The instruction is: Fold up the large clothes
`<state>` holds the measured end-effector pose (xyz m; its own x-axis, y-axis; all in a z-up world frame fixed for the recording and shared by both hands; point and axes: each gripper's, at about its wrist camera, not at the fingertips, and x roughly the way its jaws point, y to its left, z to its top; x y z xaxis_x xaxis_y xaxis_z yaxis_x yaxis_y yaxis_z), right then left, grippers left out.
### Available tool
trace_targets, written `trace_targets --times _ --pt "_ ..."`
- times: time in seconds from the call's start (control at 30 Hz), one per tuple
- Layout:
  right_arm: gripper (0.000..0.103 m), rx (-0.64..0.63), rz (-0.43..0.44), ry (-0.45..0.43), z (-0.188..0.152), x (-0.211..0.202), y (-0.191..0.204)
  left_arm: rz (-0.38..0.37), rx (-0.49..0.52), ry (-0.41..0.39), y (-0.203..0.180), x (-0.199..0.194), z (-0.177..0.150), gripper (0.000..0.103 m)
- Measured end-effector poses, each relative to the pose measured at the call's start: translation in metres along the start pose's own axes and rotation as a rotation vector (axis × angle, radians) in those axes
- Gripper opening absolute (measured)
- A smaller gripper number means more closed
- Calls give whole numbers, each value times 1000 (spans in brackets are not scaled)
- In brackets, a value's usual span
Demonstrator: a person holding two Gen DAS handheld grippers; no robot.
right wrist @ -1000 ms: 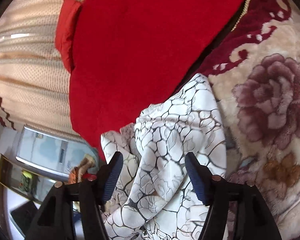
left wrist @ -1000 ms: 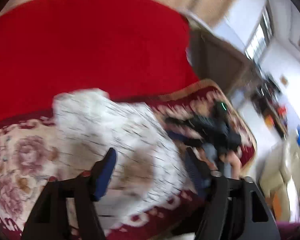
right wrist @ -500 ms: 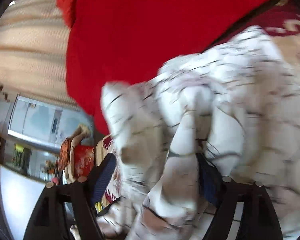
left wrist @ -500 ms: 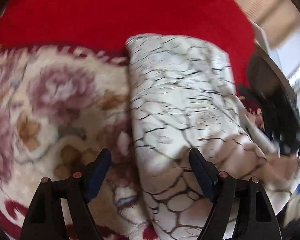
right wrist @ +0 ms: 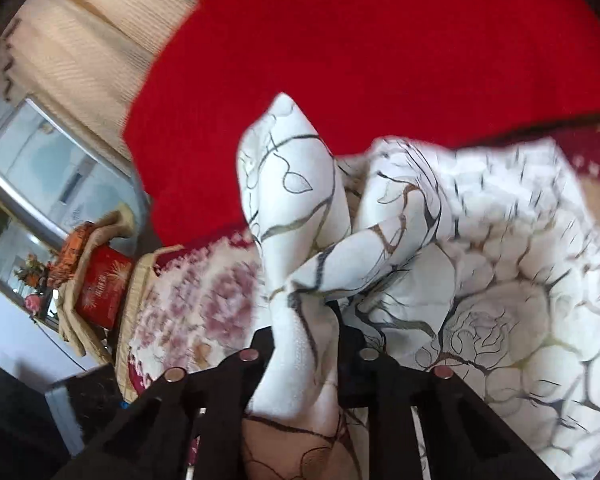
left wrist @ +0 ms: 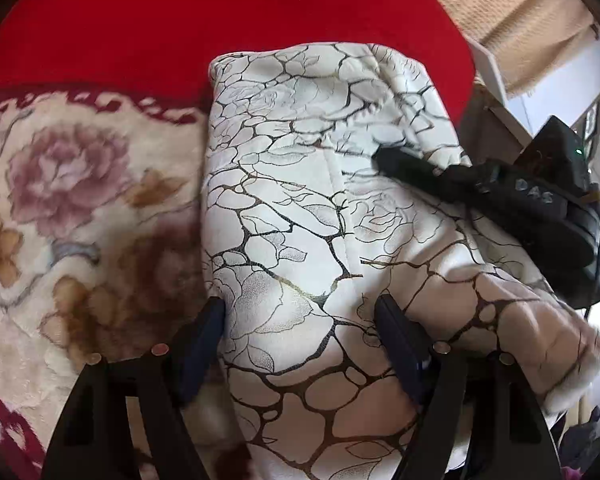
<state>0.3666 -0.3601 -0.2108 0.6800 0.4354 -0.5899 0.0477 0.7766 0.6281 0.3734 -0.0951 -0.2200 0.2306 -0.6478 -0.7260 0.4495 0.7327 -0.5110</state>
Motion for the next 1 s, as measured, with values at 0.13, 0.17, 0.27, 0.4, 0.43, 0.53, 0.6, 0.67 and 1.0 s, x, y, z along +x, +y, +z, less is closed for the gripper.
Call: trace_targets --times 0.13,0.17,0.27,0.4,0.43,0.53,0.6,0.67,1.0 --pt "15 2 58 -107 8 -49 -5 -41 83 -51 -52 -7 1 76" --pt "15 5 65 -129 10 -60 -9 -53 112 -58 -65 -4 1 76" --pt "14 35 85 -222 13 -102 -40 -62 208 -73 -110 11 -2 76" --pt "14 196 126 -200 20 -112 -122 18 302 -64 -139 29 -9 78" --pt "14 256 137 -159 19 -98 -145 20 313 -54 -141 30 -9 78" --pt "14 384 183 8 9 -43 -198 -29 330 -20 -142 22 -6 78" --pt "15 375 213 4 4 -30 -202 -42 344 -39 -137 6 -5 78" --pt "17 323 202 0 4 -33 -199 -1 375 -78 -127 -4 -3 78" --pt "59 297 -21 -82 0 -106 -172 202 471 -36 -99 42 -26 92"
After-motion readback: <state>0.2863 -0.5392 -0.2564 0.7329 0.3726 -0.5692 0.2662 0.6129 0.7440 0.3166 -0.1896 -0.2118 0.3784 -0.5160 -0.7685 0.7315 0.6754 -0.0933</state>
